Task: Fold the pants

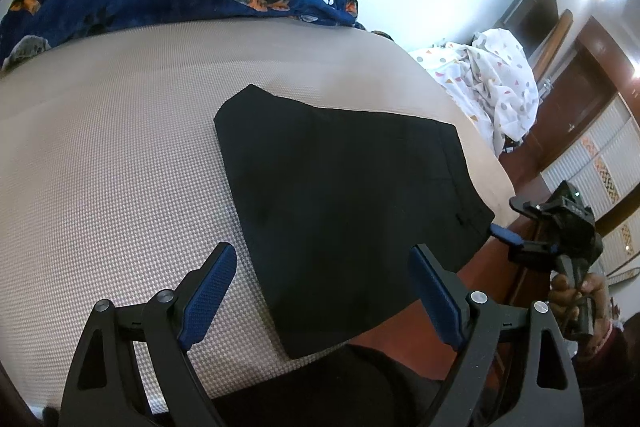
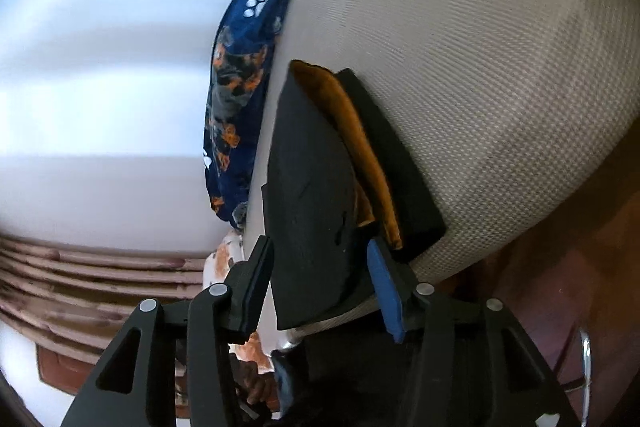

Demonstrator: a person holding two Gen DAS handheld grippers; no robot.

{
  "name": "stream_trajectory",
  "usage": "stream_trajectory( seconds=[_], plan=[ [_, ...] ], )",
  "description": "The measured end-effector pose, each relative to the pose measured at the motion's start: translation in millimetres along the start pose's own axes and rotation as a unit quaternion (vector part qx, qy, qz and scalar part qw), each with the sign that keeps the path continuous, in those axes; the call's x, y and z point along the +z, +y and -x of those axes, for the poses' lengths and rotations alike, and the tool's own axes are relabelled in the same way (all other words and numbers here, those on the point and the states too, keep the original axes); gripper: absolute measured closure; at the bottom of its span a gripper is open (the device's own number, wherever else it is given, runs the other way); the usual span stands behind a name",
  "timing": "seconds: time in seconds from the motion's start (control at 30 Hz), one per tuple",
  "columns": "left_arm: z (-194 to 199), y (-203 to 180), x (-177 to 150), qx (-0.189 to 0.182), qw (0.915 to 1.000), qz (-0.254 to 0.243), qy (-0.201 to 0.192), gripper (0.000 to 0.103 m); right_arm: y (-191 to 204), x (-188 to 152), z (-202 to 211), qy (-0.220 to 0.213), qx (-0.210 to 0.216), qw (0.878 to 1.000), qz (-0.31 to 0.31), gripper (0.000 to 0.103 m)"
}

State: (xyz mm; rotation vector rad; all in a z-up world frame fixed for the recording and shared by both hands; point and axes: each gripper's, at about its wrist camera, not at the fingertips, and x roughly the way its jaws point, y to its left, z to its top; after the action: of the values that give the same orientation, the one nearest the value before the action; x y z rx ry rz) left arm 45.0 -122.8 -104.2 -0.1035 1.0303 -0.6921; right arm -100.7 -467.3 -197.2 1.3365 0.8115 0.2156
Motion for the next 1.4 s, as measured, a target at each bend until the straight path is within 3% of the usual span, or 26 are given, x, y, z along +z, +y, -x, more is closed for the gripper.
stream_trajectory(
  seconds=[0.17,0.2,0.23,0.57,0.87,1.1,1.2,1.3,1.4],
  plan=[
    [-1.7,-1.8,-0.5,0.002,1.0,0.0,-0.001,0.015,5.5,6.1,-15.7,-0.005,-0.004,1.0,0.017,0.059],
    [-1.4,-1.4,-0.6,0.003,1.0,0.0,-0.001,0.015,6.8,6.1,-17.0,-0.009,-0.013,1.0,0.026,0.067],
    [-1.1,-1.5,-0.4,0.004,1.0,-0.001,0.0,0.016,8.1,5.9,-18.3,-0.009,-0.027,0.999,0.033,0.091],
    [2.4,-0.9,6.9,0.026,0.9991,-0.031,-0.013,0.015,24.3,-9.8,5.1,-0.029,-0.039,0.998,0.049,0.091],
    [-28.1,10.1,7.7,0.0,0.9995,-0.018,0.026,0.016,-35.8,-19.1,1.9,-0.032,-0.042,0.997,-0.05,0.096],
    [-35.2,24.3,8.2,-0.029,0.9991,0.004,0.03,0.015,-30.6,-23.3,1.7,-0.047,-0.057,0.996,-0.057,0.097],
    [-42.4,32.4,5.8,-0.038,0.9975,0.023,0.055,0.015,-30.7,-26.7,0.6,-0.061,-0.064,0.993,-0.073,0.096],
    [-44.5,39.6,4.6,-0.053,0.9955,0.038,0.069,0.015,-19.3,-30.5,0.4,-0.076,-0.101,0.991,-0.047,0.096],
    [-42.9,40.1,4.9,-0.046,0.9961,0.017,0.073,0.015,-7.2,-35.7,1.1,-0.093,-0.131,0.987,-0.025,0.094]
  ],
)
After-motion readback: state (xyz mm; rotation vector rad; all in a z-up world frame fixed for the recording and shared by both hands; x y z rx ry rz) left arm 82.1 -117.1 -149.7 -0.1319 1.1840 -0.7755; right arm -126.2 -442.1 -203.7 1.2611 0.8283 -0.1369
